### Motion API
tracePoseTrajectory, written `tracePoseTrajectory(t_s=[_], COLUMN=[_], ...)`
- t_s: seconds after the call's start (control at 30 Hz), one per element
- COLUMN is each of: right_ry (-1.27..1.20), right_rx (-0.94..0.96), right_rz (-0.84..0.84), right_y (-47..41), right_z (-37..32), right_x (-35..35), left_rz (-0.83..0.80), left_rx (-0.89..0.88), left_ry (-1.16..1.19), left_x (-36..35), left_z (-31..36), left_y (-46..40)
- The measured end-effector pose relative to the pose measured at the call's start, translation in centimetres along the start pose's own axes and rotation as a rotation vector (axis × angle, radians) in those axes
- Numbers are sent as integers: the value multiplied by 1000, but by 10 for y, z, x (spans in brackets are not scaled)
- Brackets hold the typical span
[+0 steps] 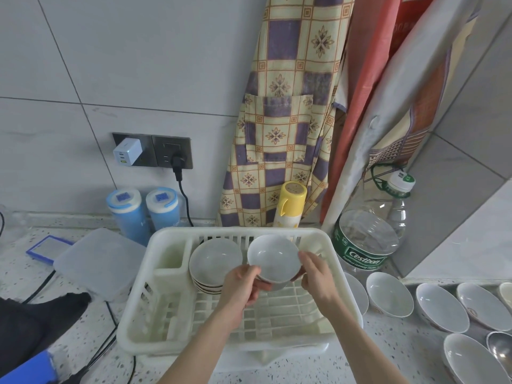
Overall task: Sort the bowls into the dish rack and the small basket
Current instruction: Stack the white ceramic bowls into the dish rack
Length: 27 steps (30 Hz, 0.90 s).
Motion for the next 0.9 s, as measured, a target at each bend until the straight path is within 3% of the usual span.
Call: tracePoseTrajectory(t_s=[0.13, 0.33, 0.6, 0.9], right_ry=[204, 240, 371, 535], right_rx=[-15, -58, -87, -100], right_rz=[-46, -1, 14, -9], right_y=[-5, -11, -17, -19], right_z=[6, 12, 17, 25], right_x=[0, -4, -17, -19], left_rz=[-6, -100, -30, 106], left_rx=[16, -58, 160, 229], left_ry=[-20, -84, -292, -208], left_x=[-1, -2, 6, 5], left_z=[-6, -3, -11, -29], left_y=[-3, 3, 14, -2])
Point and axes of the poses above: each hand's wrist, its own y-axis away from the middle knuckle, its own x-axis out of the back of the hand, z = x × y, the point moved 1 cm from there along -y, towards the middle knuckle, and after that the axes turned 10 degrees about y, right-handed, at the moved point
